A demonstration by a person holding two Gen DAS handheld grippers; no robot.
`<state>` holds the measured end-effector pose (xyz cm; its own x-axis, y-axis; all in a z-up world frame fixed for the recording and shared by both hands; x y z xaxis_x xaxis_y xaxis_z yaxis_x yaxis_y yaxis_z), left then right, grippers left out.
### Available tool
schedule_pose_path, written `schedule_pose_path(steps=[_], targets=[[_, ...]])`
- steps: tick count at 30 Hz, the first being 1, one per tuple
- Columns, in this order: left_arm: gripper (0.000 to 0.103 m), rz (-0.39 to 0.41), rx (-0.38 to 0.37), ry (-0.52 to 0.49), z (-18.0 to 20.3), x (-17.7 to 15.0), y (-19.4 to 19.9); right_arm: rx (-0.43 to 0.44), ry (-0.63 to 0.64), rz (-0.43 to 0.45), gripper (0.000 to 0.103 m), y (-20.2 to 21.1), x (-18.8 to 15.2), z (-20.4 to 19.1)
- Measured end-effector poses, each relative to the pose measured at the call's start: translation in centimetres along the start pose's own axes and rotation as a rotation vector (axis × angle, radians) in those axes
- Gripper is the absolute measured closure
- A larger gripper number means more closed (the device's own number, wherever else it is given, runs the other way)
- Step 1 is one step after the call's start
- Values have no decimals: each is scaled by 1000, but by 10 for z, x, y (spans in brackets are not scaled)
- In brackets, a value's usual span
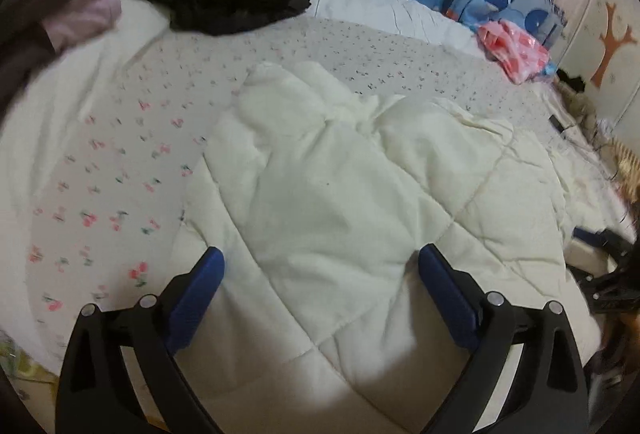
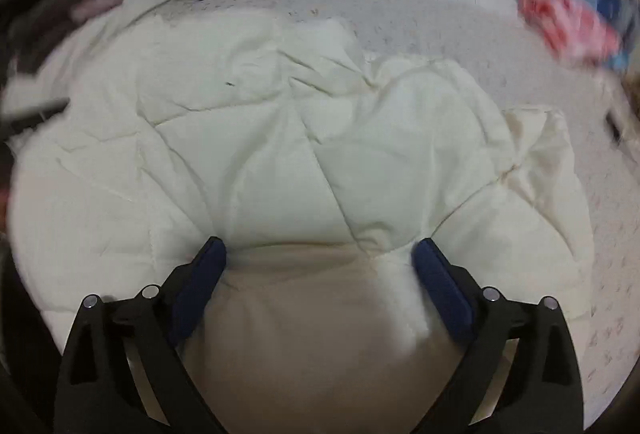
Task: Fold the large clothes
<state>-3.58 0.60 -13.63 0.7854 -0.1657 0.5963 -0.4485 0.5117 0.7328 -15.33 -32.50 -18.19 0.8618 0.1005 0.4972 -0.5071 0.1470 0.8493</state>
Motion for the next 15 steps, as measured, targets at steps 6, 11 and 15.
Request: schedule_pose_path(steps=[6,11,15], targets=[[9,112,33,-148,30,39,20,-36,-104,142,12,38,74,54],[9,54,48,-186,41,58,-22,-81,-170,-60,12,-67,82,74],[9,-5,66,-184,37,49,-43,-62,-139,-124,8,-80,86,67]])
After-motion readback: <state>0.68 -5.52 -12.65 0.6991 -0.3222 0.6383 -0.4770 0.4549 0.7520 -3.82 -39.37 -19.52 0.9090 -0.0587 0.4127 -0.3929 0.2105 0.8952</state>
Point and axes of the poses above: each gripper's, at about its wrist camera, not at the fingertips, and y roughly against the way its jaws point, z to its right, x to its top, the point moved 10 cm from there along -y, roughly the way its jaws point, and after that the axes turned 12 degrees about -x, right-handed, at the moved point
